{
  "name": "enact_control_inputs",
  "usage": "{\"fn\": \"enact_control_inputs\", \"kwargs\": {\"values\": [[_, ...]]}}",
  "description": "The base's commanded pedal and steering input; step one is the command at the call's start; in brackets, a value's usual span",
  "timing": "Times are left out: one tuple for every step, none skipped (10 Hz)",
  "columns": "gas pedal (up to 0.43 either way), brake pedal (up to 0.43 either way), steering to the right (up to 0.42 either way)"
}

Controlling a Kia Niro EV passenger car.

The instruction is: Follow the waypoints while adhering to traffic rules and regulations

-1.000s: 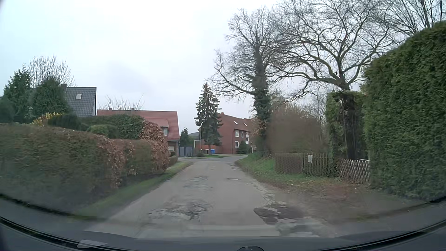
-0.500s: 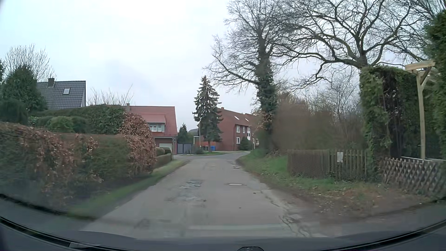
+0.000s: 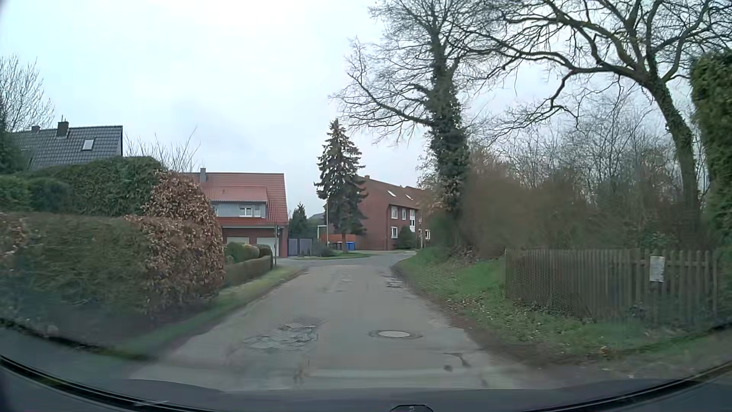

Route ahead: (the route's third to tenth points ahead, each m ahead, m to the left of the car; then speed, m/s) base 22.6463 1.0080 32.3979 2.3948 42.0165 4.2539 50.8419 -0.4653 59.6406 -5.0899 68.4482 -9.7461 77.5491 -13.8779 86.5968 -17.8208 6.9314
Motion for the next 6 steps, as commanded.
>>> {"fn": "enact_control_inputs", "kwargs": {"values": [[0.189, 0.0, -0.008], [0.189, 0.0, -0.008], [0.189, 0.0, -0.007], [0.189, 0.0, -0.008], [0.189, 0.0, -0.01], [0.189, 0.0, -0.011]]}}
